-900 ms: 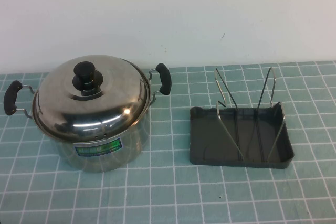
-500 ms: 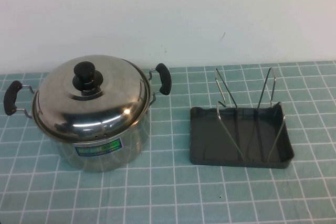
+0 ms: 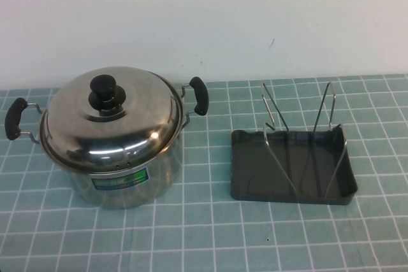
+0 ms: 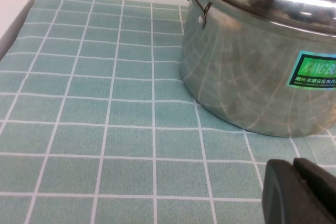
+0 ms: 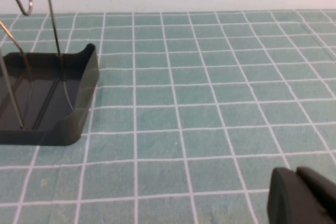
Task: Put pot lid on rack
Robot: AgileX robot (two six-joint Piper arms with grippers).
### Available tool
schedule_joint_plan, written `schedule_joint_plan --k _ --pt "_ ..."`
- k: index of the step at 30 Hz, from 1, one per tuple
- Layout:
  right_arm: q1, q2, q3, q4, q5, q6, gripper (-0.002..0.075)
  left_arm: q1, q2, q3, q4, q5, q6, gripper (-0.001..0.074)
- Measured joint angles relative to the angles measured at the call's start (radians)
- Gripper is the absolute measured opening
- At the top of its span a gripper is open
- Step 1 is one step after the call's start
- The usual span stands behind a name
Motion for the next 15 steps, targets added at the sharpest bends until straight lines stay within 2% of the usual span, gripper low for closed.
schedule_joint_plan --k 15 --pt "0.014 0.000 0.000 0.000 0.000 0.000 -0.0001 0.000 0.000 0.000 0.000 0.000 0.000 -0.0003"
